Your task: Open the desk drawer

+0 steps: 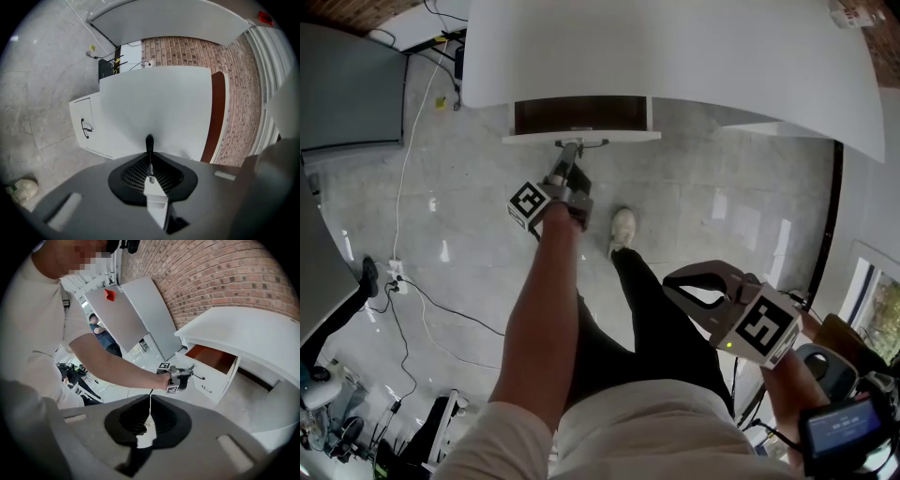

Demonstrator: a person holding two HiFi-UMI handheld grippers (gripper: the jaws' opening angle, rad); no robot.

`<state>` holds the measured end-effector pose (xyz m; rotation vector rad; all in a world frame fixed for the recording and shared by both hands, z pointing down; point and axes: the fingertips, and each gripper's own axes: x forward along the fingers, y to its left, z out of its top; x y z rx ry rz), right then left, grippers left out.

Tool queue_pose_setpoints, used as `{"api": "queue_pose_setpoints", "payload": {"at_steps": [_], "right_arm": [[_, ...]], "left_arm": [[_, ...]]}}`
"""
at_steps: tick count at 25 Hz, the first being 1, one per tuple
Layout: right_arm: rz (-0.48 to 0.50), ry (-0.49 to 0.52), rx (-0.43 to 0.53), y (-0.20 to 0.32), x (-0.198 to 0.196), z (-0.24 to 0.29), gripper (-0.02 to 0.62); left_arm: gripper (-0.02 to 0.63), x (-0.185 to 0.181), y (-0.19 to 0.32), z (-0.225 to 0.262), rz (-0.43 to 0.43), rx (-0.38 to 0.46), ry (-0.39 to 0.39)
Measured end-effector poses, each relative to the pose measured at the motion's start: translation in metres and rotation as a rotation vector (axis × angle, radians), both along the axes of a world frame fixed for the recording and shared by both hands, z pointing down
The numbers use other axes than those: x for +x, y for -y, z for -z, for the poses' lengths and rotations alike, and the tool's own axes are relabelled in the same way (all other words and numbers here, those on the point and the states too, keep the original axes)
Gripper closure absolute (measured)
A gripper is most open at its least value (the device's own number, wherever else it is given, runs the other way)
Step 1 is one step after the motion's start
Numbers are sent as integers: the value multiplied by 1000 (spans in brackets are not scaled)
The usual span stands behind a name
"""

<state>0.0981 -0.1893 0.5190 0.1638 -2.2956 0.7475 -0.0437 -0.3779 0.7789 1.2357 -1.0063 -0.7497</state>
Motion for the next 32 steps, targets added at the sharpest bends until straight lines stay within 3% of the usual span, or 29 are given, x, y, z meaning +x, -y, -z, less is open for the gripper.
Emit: {"api": "queue_pose_setpoints", "payload": {"at_steps": [10, 20, 27, 32], "right_arm": [[-2, -5, 4, 0, 0, -1, 589], [6, 4, 35, -11, -26, 12, 589], [-13, 30, 74, -21, -54, 32, 589], [-32, 46, 105, -28, -73, 50, 589]], "left_arm": [[558, 7, -7, 1, -58, -3, 52], [558, -5, -69, 13, -161, -54, 93], [563, -28, -104, 68, -253, 9, 99], [575, -50, -124, 114, -341, 53, 164]]}}
